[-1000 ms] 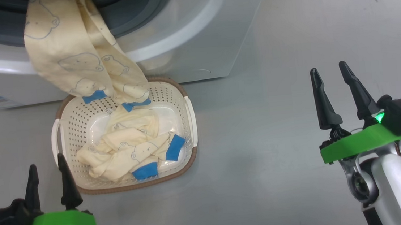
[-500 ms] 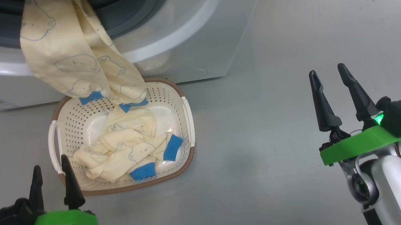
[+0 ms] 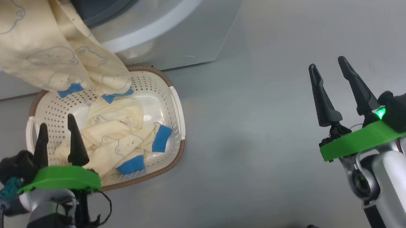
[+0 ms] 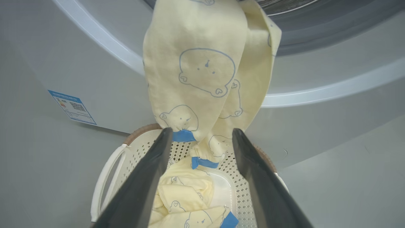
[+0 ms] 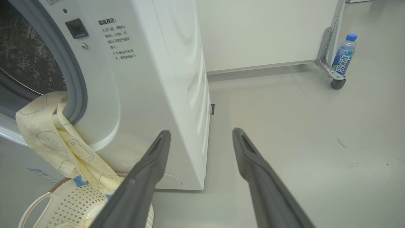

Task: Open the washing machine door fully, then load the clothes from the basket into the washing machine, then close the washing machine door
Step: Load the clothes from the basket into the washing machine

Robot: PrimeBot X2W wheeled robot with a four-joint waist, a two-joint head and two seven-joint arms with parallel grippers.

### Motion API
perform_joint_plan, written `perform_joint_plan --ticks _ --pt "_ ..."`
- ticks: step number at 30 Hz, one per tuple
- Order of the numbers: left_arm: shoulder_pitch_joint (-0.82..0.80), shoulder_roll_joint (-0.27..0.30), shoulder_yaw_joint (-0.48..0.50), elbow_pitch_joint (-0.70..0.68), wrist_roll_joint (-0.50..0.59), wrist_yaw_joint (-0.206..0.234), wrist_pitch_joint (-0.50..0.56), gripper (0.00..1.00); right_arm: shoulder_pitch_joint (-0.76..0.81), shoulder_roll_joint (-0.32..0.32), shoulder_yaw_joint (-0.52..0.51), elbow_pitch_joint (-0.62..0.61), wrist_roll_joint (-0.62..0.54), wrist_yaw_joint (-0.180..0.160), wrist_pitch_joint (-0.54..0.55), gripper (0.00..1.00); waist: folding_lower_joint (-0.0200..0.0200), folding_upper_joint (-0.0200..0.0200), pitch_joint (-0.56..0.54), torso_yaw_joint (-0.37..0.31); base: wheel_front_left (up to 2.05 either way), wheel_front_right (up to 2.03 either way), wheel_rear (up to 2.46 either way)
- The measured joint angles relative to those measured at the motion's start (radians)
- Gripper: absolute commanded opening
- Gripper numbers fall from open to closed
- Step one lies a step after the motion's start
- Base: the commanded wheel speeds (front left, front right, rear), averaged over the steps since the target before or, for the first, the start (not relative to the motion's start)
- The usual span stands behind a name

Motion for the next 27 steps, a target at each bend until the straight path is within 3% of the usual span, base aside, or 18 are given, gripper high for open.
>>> perform_joint_plan --ticks 27 --pt "-0.420 0.032 -0.044 0.308 0.000 -0.017 -0.029 1.00 -0.107 0.008 0.012 -0.025 0.002 0.000 0.000 1.00 0.0002 0.0000 0.224 -0.080 0.00 0.00 0.00"
